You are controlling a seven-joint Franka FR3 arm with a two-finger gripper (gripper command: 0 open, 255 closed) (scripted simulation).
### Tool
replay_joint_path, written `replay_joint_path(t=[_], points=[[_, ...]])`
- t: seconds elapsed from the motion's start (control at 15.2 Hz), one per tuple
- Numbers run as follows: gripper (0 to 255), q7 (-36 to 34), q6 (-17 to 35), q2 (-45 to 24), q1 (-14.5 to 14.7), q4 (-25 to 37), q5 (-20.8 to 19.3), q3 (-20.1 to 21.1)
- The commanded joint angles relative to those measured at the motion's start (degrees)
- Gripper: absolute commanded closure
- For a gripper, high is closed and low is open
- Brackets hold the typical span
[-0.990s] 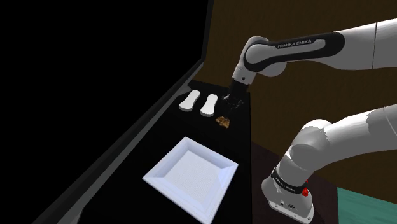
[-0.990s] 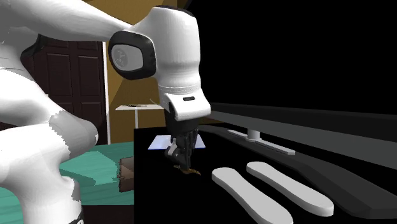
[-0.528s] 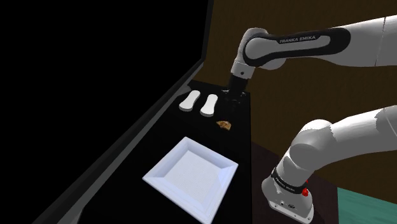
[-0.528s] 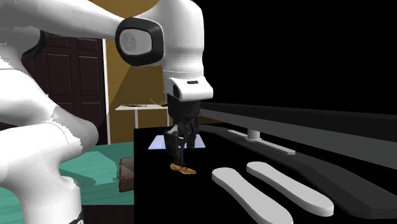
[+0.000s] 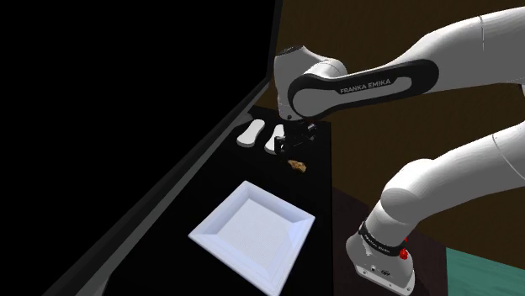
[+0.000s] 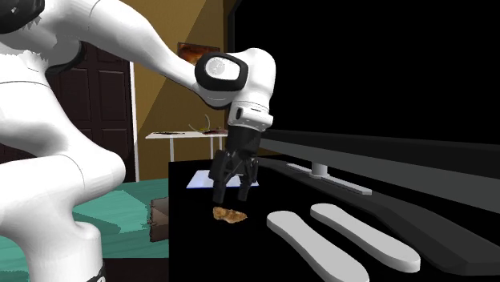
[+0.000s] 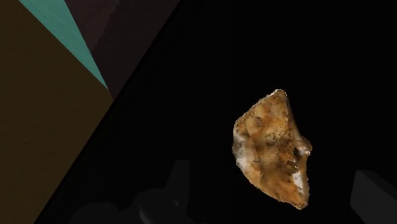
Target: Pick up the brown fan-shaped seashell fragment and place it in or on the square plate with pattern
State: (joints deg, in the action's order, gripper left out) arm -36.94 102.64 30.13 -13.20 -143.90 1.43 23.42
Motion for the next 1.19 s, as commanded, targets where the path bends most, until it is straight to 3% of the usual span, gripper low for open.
replay_joint_path(t=[0.0,0.59,0.66,1.12], points=[[0,-0.34,1.56,-0.2,0.01,-1.42,-0.04,0.28],[0,-0.34,2.0,-0.23,0.01,-1.83,-0.04,0.29],[255,-0.34,2.0,-0.23,0.01,-1.83,-0.04,0.29],[255,-0.34,2.0,-0.24,0.01,-1.83,-0.04,0.29]])
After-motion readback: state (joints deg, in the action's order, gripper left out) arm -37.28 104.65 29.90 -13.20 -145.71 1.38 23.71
